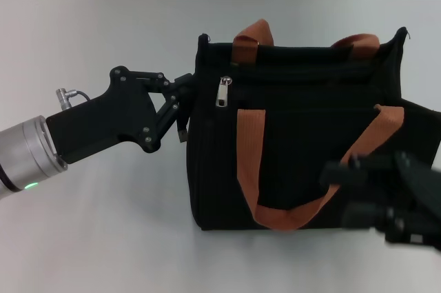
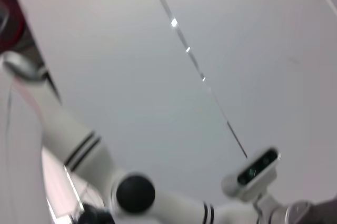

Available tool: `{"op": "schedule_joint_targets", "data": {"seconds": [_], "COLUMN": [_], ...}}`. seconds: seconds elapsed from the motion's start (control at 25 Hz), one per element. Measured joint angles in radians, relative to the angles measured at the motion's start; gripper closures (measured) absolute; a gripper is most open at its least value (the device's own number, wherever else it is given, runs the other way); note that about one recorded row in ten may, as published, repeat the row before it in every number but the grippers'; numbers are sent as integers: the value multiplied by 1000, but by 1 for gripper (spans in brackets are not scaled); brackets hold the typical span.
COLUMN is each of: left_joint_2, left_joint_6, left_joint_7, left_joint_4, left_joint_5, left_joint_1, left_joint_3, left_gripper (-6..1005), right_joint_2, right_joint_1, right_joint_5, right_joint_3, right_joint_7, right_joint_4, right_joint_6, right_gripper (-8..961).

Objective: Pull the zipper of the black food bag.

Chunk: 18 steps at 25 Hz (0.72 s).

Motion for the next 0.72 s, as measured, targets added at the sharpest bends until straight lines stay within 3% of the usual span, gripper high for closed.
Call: {"op": "schedule_joint_targets", "data": {"seconds": [0.08, 0.32, 0.52, 0.72], "left_joint_2": [0, -2, -3, -3], "left_joint_6": [11, 33, 53, 54], "left_joint_7": [7, 50, 56, 67], "left_joint_4": [1, -1, -4, -7], "left_joint_5": [-4, -20, -41, -42], "left_joint_1": [2, 2, -1, -8], "left_joint_3": [0, 0, 0, 2], "left_gripper": [975, 974, 973, 973], "right_joint_2": [-3, -5, 4, 4], "right_joint_1": [23, 88, 140, 191], "right_joint_5": [45, 119, 120, 112], "right_joint_3": [0, 1, -6, -52], "right_joint_7": [93, 338, 525, 678], "right_joint_4": [-7, -90, -198, -267], "right_joint_6": [0, 7, 29, 87], "right_gripper": [405, 391, 285, 279]}}
